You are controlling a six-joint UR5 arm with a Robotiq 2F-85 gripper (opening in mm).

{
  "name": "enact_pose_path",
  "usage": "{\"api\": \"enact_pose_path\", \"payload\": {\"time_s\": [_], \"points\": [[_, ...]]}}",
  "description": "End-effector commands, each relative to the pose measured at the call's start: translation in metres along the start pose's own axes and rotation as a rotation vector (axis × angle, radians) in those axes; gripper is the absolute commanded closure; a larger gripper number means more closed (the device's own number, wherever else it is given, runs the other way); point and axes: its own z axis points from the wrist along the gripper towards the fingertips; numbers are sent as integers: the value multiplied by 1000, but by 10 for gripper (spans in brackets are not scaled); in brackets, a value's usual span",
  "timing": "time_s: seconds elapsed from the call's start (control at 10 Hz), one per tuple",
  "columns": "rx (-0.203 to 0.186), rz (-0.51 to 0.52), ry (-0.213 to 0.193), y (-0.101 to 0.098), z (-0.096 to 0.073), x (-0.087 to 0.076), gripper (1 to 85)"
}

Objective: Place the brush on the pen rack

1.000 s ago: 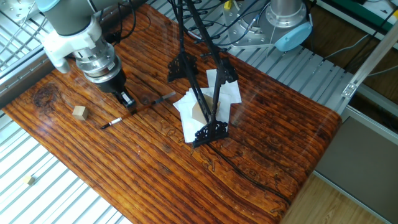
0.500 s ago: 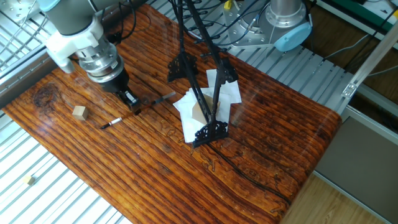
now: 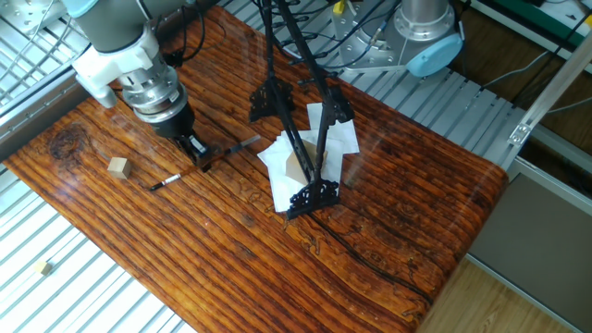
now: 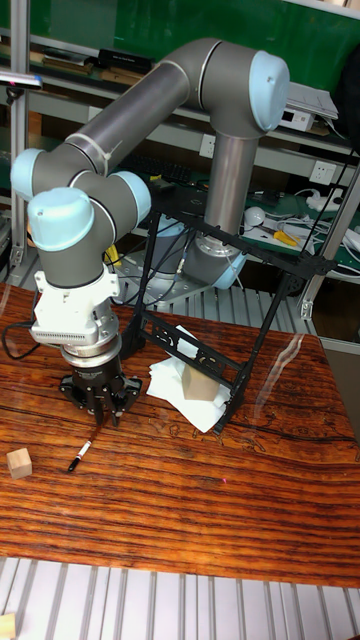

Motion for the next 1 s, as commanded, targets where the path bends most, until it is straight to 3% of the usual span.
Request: {"api": "enact_pose_path", "payload": {"time_s": [0.0, 0.9], "points": [[-10, -5, -16, -2, 0, -2, 563], [-13, -22, -47, -5, 8, -7, 580]]}}
